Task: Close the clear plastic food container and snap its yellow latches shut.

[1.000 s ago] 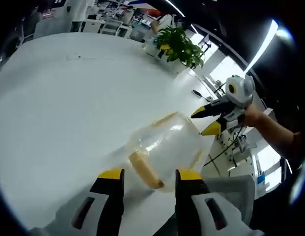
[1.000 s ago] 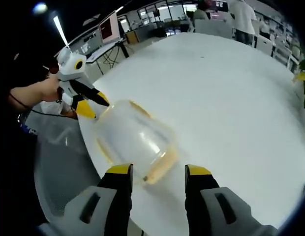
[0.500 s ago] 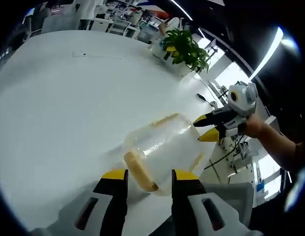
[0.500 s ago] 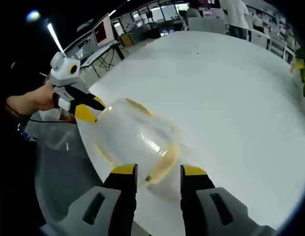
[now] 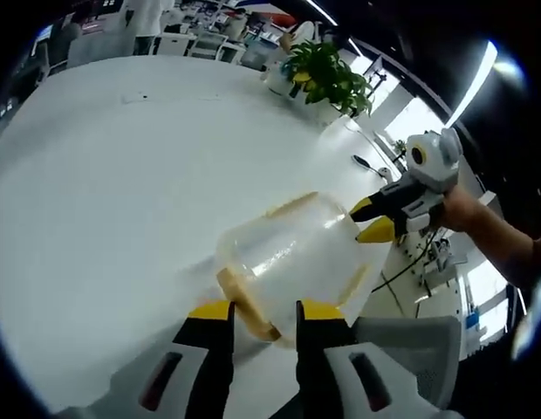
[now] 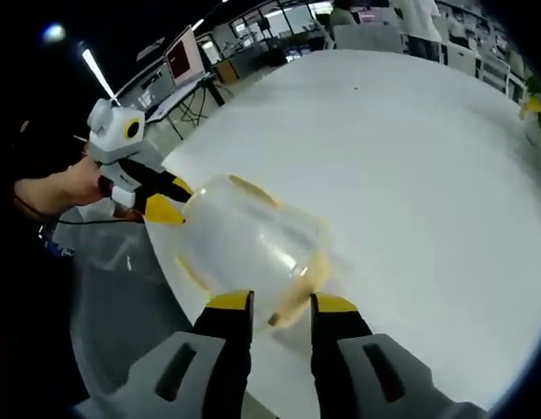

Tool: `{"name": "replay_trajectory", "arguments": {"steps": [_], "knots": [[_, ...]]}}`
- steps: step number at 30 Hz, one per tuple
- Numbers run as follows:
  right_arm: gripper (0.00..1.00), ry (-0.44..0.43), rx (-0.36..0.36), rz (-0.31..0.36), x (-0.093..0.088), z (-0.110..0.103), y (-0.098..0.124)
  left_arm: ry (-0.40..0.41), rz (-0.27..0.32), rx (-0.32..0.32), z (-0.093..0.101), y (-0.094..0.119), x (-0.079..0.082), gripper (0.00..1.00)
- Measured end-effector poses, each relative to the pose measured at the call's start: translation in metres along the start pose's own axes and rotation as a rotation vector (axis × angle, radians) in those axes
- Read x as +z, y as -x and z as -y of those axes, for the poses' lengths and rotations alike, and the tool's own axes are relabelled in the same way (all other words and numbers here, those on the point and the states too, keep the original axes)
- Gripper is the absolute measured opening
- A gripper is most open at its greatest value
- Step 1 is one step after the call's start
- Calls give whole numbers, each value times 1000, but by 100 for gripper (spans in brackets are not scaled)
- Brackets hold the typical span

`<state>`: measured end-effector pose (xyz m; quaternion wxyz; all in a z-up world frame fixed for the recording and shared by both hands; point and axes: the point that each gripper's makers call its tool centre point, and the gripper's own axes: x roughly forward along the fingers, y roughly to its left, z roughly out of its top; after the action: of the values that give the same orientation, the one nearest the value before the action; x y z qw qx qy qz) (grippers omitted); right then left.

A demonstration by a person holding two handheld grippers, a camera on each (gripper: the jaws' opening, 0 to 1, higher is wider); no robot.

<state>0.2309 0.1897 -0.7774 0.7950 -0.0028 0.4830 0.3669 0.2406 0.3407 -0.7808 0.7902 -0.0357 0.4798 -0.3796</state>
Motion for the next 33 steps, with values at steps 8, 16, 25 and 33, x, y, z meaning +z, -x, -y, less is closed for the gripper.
{"name": "replay_trajectory", "arguments": {"steps": [8,16,25,33], "knots": [[19,0,-10,22,0,-1,-1,-10,2,-4,-1,0,0,19],[17,-17,-13,28,-2,-2,-4,63,8,-40,1,-5,0,14],[17,-56,-3,35,-7,-16,-3,74,20,-33,-11,5,-2,15],[16,-117,-13,38,-10,-22,-4,59,-11,-21,-12,7,-3,16]]}}
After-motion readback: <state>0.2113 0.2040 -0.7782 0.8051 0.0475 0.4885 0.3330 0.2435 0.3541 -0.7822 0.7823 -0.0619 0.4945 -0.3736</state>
